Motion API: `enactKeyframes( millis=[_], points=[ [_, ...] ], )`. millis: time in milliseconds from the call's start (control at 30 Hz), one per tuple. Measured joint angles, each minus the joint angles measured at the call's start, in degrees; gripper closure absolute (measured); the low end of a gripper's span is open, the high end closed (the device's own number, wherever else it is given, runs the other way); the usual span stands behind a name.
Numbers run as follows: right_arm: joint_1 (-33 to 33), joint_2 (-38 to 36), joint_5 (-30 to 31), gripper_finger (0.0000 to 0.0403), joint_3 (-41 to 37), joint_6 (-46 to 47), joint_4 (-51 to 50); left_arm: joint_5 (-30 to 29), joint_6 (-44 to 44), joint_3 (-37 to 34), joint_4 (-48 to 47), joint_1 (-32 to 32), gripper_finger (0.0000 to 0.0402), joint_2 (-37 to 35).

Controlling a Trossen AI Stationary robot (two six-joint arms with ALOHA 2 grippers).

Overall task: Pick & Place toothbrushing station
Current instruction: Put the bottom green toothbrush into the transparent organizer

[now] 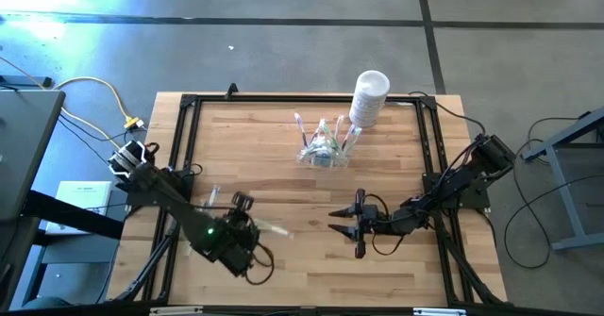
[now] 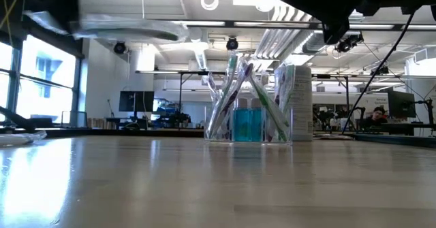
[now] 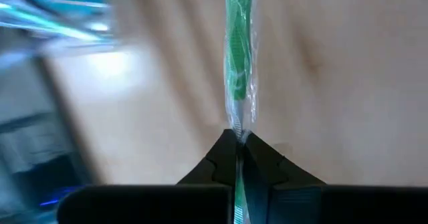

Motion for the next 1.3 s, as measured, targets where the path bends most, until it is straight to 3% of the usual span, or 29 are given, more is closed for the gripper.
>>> enactKeyframes(
  millis=[267, 367, 633, 867, 1033, 1300],
  points=[
    [3.6, 0.0, 0.7, 0.031, 0.0, 8.6, -2.5, -10.6, 19.3, 4.5, -12.7, 12.7, 0.0401, 0.0],
    [5.4, 0.0, 1.1, 0.0331, 0.0, 10.0, -2.5, -15.4, 28.3, 4.5, -12.0, 18.4, 0.0401, 0.0],
    [9.0, 0.1, 7.9, 0.0381, 0.0, 12.7, -3.8, -36.9, 57.2, 4.6, -2.1, 26.5, 0.0401, 2.5],
    [9.1, 0.1, 9.2, 0.0398, 0.0, 13.4, -5.5, -39.1, 75.0, 4.5, 12.9, 32.2, 0.0402, 2.6],
    [9.0, 0.1, 9.2, 0.0399, 0.0, 12.5, -5.7, -39.7, 87.9, 4.5, 17.4, 34.3, 0.0402, 2.6],
    [7.2, 0.1, 9.0, 0.04, 0.0, 9.5, -6.1, -39.3, 94.7, 4.6, 21.4, 36.6, 0.0401, 4.8]
  ],
)
